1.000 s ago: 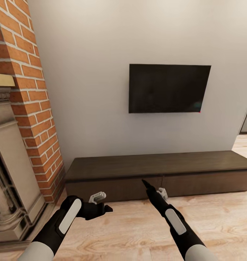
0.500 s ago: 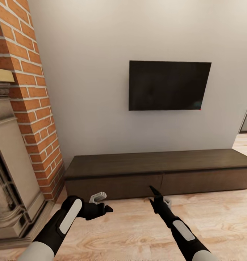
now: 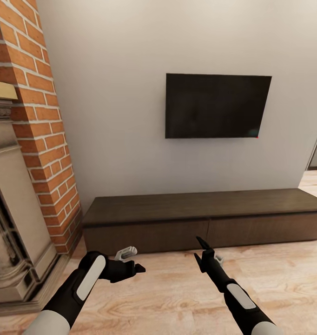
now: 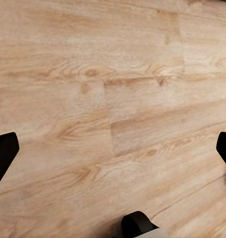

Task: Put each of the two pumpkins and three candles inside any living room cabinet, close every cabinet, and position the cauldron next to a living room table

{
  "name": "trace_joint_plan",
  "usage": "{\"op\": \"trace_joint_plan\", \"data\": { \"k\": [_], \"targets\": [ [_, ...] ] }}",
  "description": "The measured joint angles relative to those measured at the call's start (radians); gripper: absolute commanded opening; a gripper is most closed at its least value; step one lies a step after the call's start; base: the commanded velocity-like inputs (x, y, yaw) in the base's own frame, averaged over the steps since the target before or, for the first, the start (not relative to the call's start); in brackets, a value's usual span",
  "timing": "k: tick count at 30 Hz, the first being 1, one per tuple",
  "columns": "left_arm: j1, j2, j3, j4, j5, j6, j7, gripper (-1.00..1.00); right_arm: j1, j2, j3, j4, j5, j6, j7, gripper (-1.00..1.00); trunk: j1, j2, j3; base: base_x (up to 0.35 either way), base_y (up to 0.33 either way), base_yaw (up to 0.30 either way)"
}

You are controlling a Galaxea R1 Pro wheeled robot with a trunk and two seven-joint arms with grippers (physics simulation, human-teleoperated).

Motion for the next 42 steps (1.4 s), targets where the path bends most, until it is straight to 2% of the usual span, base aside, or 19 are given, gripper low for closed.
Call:
{"op": "trace_joint_plan", "data": {
  "k": [3, 8, 11, 31, 42],
  "targets": [
    [0.000, 0.000, 0.000, 0.000, 0.001, 0.000, 0.000, 1.00, 0.000, 0.000, 0.000, 0.000, -0.003, 0.001, 0.003, 1.00, 0.012, -0.021, -0.009, 0.000, 0.000, 0.000],
    [0.000, 0.000, 0.001, 0.000, 0.001, 0.000, 0.000, 1.00, 0.000, 0.000, 0.001, 0.001, -0.043, 0.000, 0.008, 1.00, 0.031, -0.056, -0.025, 0.000, 0.000, 0.000],
    [0.000, 0.000, 0.002, 0.000, 0.001, 0.000, 0.000, 1.00, 0.000, 0.000, 0.002, 0.001, -0.053, 0.000, 0.008, 1.00, 0.042, -0.077, -0.034, 0.000, 0.000, 0.000],
    [0.000, -0.002, 0.002, 0.000, 0.010, 0.000, 0.000, 1.00, 0.000, 0.000, 0.002, 0.000, -0.055, -0.011, 0.009, 1.00, 0.119, -0.217, -0.097, 0.000, 0.000, 0.000],
    [0.000, -0.001, 0.002, 0.000, 0.010, 0.000, 0.000, 1.00, 0.000, -0.001, 0.003, 0.000, -0.054, -0.014, 0.035, 1.00, 0.161, -0.294, -0.132, 0.000, 0.000, 0.000]
  ]
}}
